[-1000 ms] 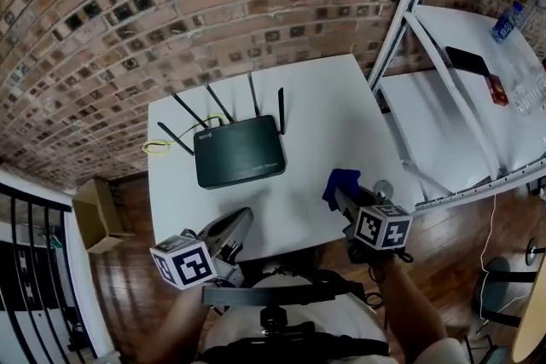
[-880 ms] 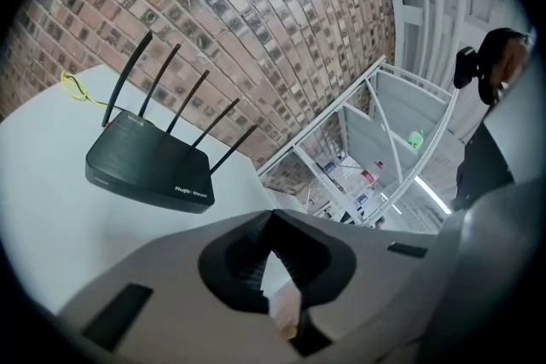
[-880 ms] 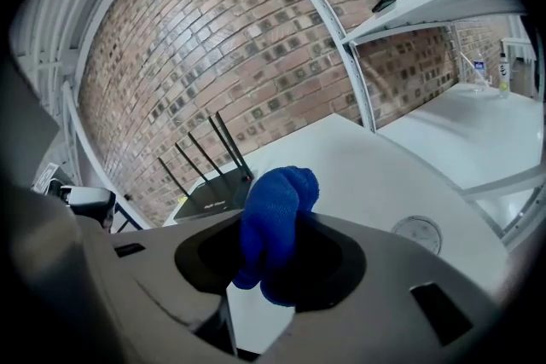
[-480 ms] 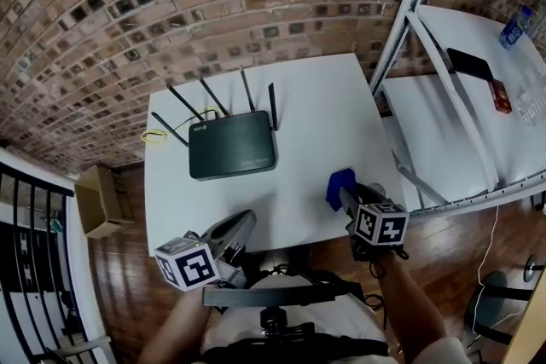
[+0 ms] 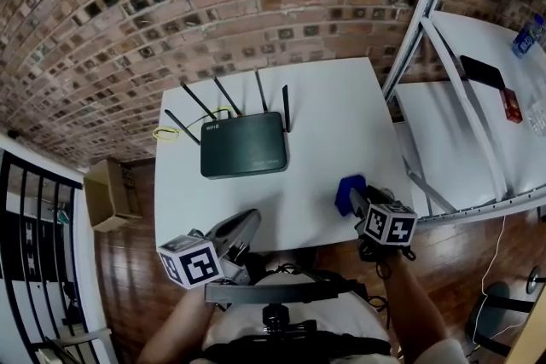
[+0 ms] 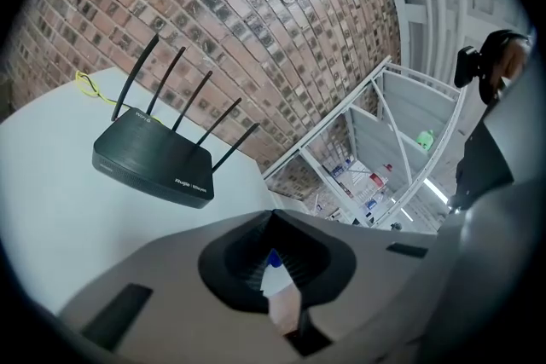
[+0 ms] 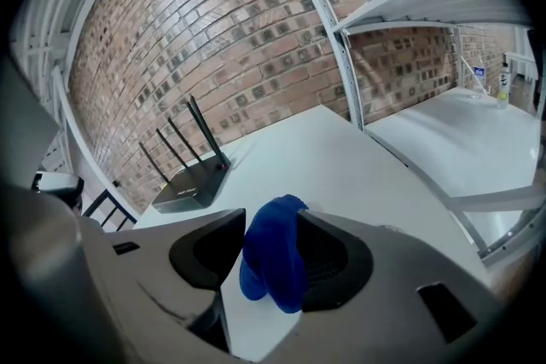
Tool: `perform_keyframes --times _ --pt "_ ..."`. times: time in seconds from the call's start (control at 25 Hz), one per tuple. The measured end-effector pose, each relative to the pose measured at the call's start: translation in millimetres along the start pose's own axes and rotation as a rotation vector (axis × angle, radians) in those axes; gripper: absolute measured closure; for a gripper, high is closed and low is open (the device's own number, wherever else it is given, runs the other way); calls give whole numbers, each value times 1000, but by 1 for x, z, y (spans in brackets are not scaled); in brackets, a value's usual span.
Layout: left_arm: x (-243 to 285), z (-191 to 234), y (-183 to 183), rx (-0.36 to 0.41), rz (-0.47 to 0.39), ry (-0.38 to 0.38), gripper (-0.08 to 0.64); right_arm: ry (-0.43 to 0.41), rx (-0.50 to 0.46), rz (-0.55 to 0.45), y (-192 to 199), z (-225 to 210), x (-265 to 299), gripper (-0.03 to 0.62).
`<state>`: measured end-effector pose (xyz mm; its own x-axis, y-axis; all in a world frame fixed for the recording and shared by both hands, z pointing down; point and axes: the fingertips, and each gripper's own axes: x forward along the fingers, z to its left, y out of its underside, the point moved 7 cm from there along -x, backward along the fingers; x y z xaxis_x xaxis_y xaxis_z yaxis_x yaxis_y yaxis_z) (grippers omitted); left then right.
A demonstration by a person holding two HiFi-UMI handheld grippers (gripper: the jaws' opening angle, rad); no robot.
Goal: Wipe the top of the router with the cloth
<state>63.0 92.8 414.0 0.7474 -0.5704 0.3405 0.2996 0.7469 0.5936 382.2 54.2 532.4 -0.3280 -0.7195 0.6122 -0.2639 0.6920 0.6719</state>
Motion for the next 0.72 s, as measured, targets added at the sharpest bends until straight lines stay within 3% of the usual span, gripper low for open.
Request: perform_keyframes --times 0.24,0.4,0.72 --pt "-5 3 -8 -4 2 -17 535 27 -3 -40 -11 5 -5 311" --pt "-4 8 -7 -9 11 -14 535 28 -7 -95 -22 11 -19 304" --pt "-5 11 -13 -11 10 -14 535 -79 21 -175 -37 37 -40 291"
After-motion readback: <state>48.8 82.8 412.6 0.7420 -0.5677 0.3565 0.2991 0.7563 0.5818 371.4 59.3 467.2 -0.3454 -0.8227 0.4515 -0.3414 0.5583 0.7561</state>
